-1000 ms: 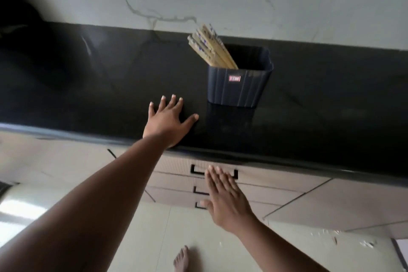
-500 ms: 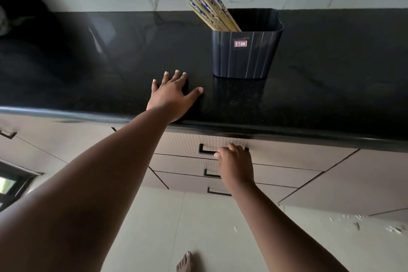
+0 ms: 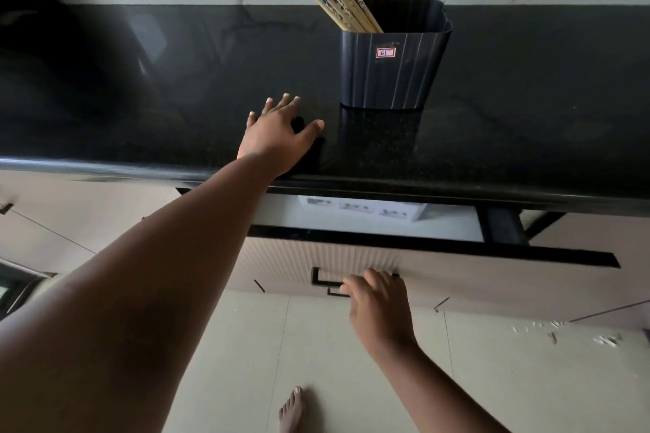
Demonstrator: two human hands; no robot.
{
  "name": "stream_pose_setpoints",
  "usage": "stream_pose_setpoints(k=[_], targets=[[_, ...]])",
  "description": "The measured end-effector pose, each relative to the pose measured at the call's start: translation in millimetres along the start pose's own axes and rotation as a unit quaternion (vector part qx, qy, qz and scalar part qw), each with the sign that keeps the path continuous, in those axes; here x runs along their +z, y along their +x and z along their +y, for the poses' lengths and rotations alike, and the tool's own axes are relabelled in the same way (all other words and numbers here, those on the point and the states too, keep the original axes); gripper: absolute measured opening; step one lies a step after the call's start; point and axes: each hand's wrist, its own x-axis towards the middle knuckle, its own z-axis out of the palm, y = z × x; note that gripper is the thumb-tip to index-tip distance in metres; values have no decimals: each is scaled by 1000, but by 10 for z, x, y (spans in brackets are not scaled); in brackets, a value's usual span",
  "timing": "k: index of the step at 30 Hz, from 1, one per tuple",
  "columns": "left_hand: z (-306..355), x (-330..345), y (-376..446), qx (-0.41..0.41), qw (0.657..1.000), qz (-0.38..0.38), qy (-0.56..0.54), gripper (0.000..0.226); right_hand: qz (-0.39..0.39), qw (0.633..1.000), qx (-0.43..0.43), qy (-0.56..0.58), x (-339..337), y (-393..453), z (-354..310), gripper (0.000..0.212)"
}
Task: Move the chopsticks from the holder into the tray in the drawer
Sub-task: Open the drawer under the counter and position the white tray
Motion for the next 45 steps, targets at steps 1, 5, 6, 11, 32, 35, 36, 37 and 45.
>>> stream_pose_setpoints(k=[1, 5, 6, 11, 32, 35, 36, 37, 45], targets=[[0, -3, 6, 2, 1000, 1, 2, 72, 0, 1000, -9, -2, 4, -140, -15, 36], [-9, -12, -47, 27, 998, 31, 38, 69, -10, 1000, -29, 0, -28, -619, -71, 35], [0, -16, -76, 44, 997, 29, 60, 68, -22, 999, -33, -1, -60, -708, -91, 33], [28, -1, -270, 65, 981, -80, 167, 71, -99, 993, -68, -8, -327, -986, -255, 11], [-90, 409, -1760, -347, 816, -188, -423, 61, -151, 806, 495, 288, -781, 248, 519, 46], [-61, 518, -1810, -354, 808, -185, -433, 60, -120, 811, 508, 262, -609, 187, 510, 47], [-62, 535, -1823, -357, 811, -178, -428, 60, -109, 819, 509, 240, -586, 169, 482, 49], [-69, 537, -1830, -359, 815, -172, -420, 57, -101, 822, 509, 233, -568, 151, 458, 49], [-248, 449, -1869, -377, 850, -220, -295, 59, -121, 812, 510, 257, -617, 5, 410, 37]])
